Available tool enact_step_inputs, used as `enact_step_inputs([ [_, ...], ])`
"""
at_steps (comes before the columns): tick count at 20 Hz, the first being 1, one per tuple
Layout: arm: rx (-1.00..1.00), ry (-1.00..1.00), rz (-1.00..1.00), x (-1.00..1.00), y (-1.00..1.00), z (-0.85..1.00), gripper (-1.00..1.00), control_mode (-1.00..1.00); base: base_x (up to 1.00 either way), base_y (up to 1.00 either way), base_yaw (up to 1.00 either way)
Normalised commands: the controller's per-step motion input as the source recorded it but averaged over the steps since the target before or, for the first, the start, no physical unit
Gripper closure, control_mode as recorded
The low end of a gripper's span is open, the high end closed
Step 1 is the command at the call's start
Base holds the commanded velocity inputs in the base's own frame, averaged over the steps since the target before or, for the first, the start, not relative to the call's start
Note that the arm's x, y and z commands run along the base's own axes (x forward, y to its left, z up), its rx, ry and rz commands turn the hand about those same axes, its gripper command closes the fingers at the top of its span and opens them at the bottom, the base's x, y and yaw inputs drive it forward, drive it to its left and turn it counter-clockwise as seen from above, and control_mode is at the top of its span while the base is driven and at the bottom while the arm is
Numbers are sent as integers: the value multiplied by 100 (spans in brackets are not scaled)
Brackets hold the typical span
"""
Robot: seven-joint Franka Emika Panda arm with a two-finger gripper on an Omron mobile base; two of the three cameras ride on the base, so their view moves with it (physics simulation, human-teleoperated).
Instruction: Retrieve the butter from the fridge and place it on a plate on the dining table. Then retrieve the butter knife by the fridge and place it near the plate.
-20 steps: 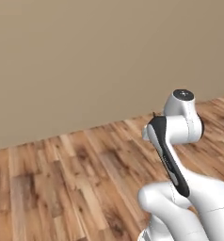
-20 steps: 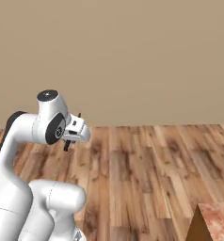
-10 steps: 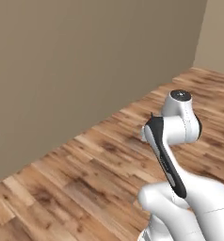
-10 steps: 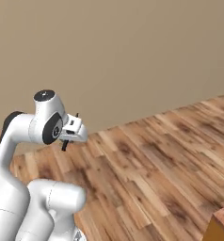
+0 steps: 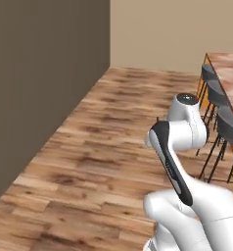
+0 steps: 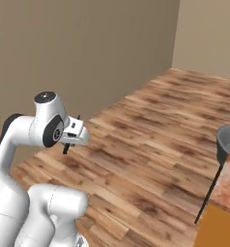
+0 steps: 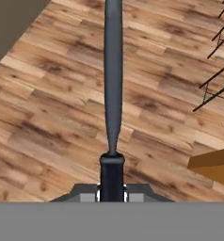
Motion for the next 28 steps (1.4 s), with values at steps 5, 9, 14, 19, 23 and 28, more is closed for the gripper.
enact_step_inputs([
  [5,0,0,0,0,0,0,100,100,44,17,-81],
  [9,0,0,0,0,0,0,100,100,66,29,-78],
  [14,0,0,0,0,0,0,100,100,78,59,-74],
  [19,0,0,0,0,0,0,100,100,61,73,-68],
  [23,0,0,0,0,0,0,100,100,44,73,-70],
  [28,0,0,0,0,0,0,100,100,23,41,-81],
])
